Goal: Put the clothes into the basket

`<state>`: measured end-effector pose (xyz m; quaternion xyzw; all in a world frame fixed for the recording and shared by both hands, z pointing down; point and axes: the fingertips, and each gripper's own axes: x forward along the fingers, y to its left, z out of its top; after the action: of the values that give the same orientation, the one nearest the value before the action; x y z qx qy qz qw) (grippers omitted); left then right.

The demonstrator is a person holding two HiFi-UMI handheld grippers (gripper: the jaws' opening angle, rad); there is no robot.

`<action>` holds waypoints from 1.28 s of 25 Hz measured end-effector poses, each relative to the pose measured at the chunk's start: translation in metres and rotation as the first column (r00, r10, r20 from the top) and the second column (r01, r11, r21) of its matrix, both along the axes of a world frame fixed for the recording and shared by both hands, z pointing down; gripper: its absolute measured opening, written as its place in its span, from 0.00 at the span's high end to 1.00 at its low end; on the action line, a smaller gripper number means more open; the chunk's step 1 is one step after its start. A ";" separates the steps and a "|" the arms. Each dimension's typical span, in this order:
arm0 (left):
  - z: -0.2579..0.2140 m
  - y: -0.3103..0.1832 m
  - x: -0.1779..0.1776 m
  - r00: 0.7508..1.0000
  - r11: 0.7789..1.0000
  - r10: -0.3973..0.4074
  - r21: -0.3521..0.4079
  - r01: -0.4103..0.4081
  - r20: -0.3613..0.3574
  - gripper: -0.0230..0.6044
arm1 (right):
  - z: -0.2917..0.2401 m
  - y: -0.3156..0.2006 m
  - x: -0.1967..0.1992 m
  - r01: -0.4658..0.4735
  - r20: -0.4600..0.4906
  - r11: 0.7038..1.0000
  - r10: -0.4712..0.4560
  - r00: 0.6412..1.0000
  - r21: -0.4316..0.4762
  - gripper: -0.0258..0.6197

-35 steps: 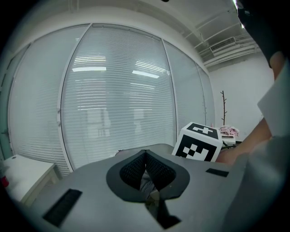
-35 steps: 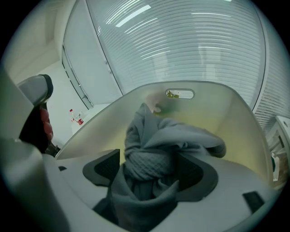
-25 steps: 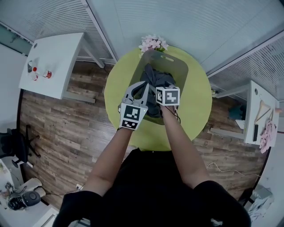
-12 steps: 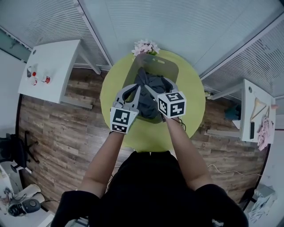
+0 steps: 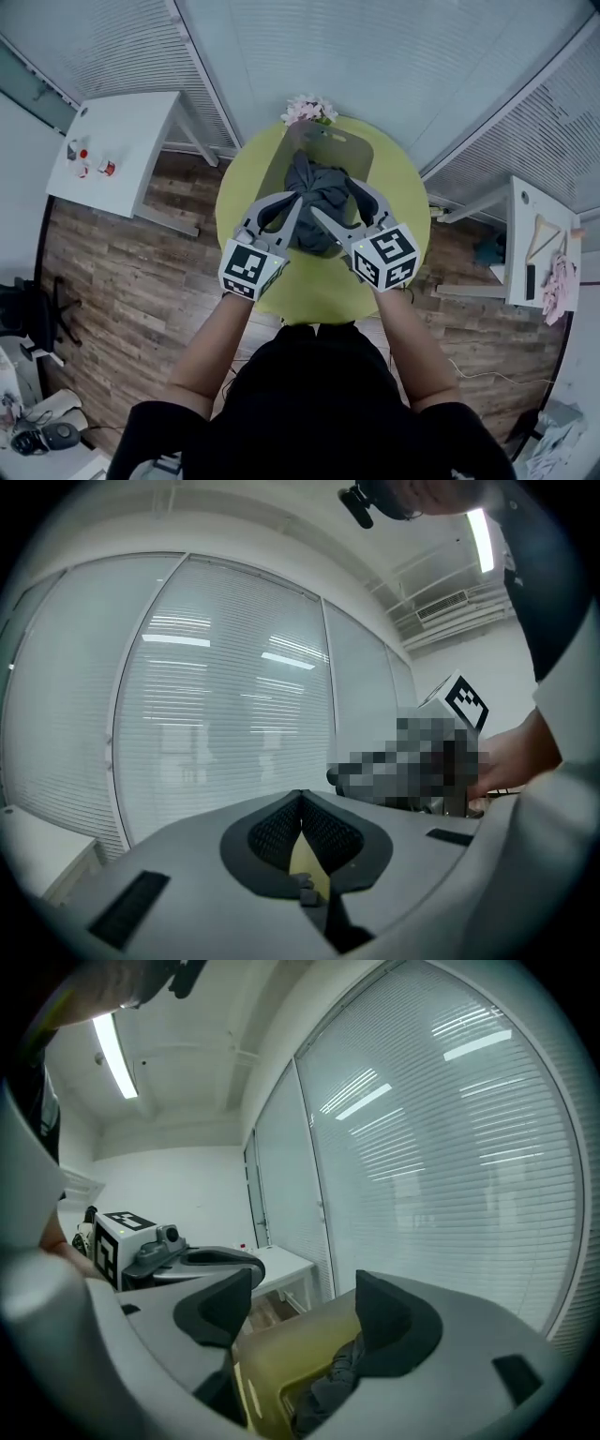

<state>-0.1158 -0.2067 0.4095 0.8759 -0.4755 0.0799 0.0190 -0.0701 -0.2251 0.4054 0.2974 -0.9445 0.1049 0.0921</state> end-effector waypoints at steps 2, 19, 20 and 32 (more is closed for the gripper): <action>-0.006 0.013 0.004 1.000 1.000 0.011 0.009 -0.011 -0.011 0.95 | -0.003 0.017 0.002 0.029 0.004 0.999 -0.029 1.000 0.018 0.41; -0.010 0.104 0.031 0.991 0.991 0.122 0.055 -0.119 -0.058 0.95 | -0.013 0.120 0.031 -0.010 0.085 0.985 -0.004 0.996 0.170 0.92; -0.010 0.108 0.031 0.990 0.990 0.130 0.055 -0.127 -0.053 0.95 | -0.013 0.122 0.032 -0.014 0.085 0.985 0.000 0.996 0.170 0.92; -0.007 0.123 0.033 0.984 0.985 0.166 0.054 -0.163 -0.066 0.95 | -0.008 0.140 0.033 -0.020 0.057 0.984 0.010 0.998 0.177 0.92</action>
<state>-0.0832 -0.0835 0.4028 0.9146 -0.4023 0.0388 0.0077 -0.0370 -0.0846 0.3978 0.3085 -0.9500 0.0295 0.0382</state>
